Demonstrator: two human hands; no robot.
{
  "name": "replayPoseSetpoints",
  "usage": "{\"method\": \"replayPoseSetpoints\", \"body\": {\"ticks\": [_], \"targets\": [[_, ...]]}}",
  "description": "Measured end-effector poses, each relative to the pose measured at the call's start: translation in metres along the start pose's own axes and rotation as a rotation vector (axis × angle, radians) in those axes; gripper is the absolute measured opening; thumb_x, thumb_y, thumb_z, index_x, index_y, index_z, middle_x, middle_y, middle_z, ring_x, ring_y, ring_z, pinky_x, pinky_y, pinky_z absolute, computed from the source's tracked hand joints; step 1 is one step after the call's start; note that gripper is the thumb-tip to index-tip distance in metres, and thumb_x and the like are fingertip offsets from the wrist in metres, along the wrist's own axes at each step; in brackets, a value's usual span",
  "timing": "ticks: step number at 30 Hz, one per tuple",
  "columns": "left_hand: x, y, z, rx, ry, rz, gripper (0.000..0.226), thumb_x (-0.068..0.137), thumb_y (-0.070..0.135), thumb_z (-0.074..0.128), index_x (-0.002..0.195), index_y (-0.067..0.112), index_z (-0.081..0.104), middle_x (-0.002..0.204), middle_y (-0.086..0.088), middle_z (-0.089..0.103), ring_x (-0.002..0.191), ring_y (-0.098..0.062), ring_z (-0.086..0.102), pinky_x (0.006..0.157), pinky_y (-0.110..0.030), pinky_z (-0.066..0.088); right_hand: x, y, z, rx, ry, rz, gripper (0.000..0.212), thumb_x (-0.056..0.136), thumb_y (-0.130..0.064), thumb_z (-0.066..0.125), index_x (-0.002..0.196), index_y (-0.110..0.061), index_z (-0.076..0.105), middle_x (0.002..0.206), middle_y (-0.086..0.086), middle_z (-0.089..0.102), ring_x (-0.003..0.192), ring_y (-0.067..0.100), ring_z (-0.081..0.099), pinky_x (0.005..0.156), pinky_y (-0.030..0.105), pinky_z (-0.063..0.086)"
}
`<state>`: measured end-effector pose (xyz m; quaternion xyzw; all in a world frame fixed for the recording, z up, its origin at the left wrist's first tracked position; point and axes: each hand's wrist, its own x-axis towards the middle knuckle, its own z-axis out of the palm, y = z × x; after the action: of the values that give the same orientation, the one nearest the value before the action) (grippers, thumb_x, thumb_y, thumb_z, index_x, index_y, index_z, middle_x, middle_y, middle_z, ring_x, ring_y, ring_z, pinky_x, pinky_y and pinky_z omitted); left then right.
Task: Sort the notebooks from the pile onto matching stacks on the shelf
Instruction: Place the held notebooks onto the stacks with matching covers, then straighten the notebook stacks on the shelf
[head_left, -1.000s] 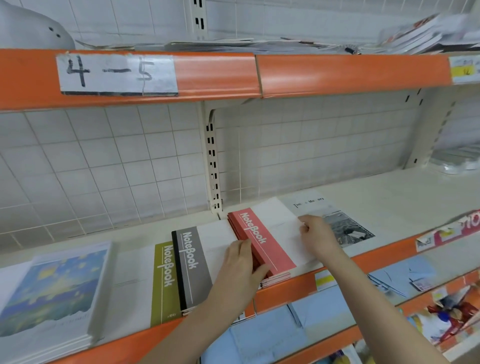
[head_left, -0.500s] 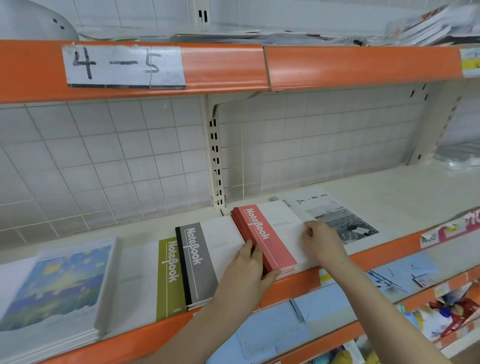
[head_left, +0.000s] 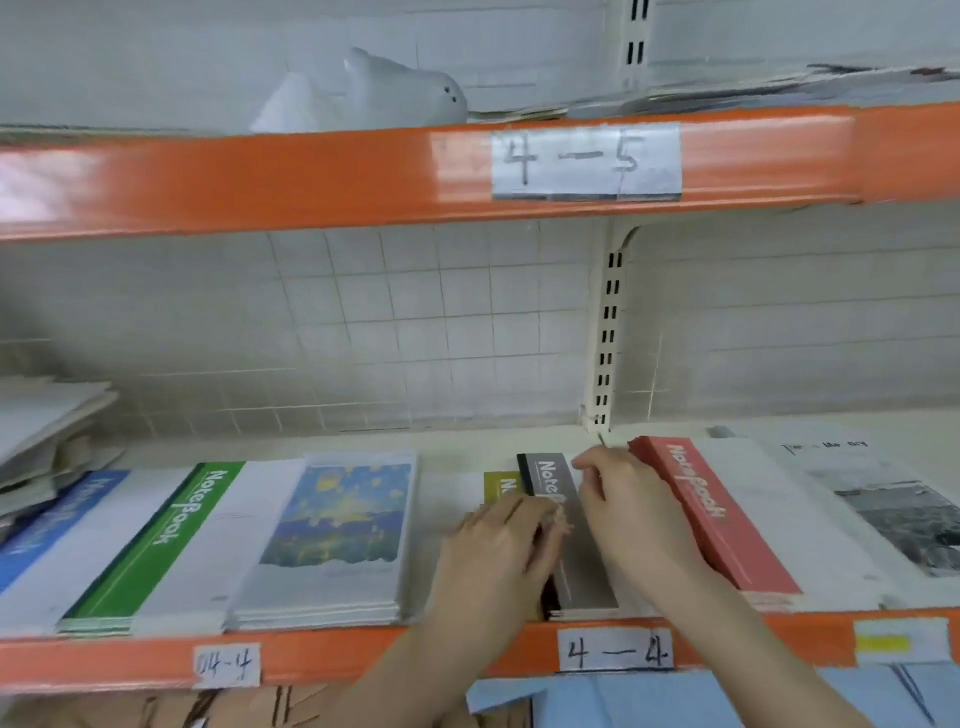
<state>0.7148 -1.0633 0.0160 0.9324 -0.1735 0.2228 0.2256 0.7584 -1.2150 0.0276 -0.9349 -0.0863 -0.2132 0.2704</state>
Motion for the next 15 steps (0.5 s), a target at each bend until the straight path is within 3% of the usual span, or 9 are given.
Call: {"method": "replayPoseSetpoints", "body": {"ticks": [4,10,12,15], "targets": [[-0.03,-0.071,-0.043,0.106,0.053,-0.193,0.037,0.093,0.038,0.034,0.099,0.024,0.067,0.091,0.006,0.068,0.073,-0.02,0.066,0.053,-0.035,0.054,0.014,-0.071,0.061,0.141,-0.158,-0.134,0.026,0.097,-0.018,0.043,0.112,-0.02,0.063,0.111,-0.002,0.065,0.099,0.015,0.06,0.081,0.026,0.046],[-0.08,-0.167,-0.126,0.275,0.143,-0.426,0.03,0.099,0.028,0.039,0.122,0.028,0.06,0.117,0.01,0.063,0.101,-0.016,0.061,0.08,-0.03,0.049,0.018,-0.194,0.132,0.274,-0.314,-0.266,0.027,0.097,-0.015,0.042,0.111,-0.018,0.064,0.114,-0.002,0.065,0.105,0.014,0.058,0.086,0.024,0.041],[-0.093,-0.196,-0.153,0.308,0.174,-0.489,0.029,0.1,0.028,0.039,0.123,0.029,0.058,0.119,0.011,0.062,0.102,-0.014,0.06,0.082,-0.029,0.048,0.019,-0.228,0.15,0.305,-0.337,-0.289,0.026,0.096,-0.015,0.043,0.11,-0.017,0.065,0.107,-0.001,0.066,0.098,0.015,0.058,0.081,0.025,0.041],[-0.111,-0.239,-0.191,0.306,0.231,-0.554,0.028,0.1,0.027,0.041,0.12,0.027,0.06,0.117,0.009,0.063,0.099,-0.014,0.061,0.08,-0.032,0.049,0.018,-0.275,0.176,0.325,-0.39,-0.323,0.025,0.097,-0.016,0.043,0.108,-0.015,0.065,0.09,0.001,0.065,0.071,0.011,0.05,0.065,0.024,0.034]]}}
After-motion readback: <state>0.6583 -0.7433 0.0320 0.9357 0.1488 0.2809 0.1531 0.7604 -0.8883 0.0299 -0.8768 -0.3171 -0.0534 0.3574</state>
